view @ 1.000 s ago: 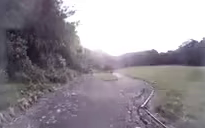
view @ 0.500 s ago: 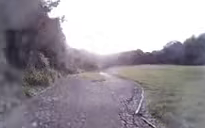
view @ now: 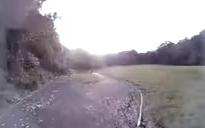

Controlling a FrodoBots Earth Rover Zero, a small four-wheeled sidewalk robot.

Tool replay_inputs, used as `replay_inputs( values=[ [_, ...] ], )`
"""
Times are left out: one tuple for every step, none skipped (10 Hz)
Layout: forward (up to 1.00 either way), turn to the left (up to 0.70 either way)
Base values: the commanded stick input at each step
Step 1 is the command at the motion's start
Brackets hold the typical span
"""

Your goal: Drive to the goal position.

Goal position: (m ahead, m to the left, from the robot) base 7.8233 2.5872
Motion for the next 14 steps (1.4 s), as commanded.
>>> replay_inputs(
  values=[
    [0.50,0.00],
    [0.50,0.00],
    [0.50,0.00],
    [0.50,0.00],
    [0.50,0.00],
    [0.50,0.00],
    [0.50,0.00],
    [0.50,0.00],
    [0.50,0.00],
    [0.50,0.00],
    [0.50,0.00],
    [0.50,-0.08],
    [0.50,-0.36],
    [0.50,-0.31]
  ],
)
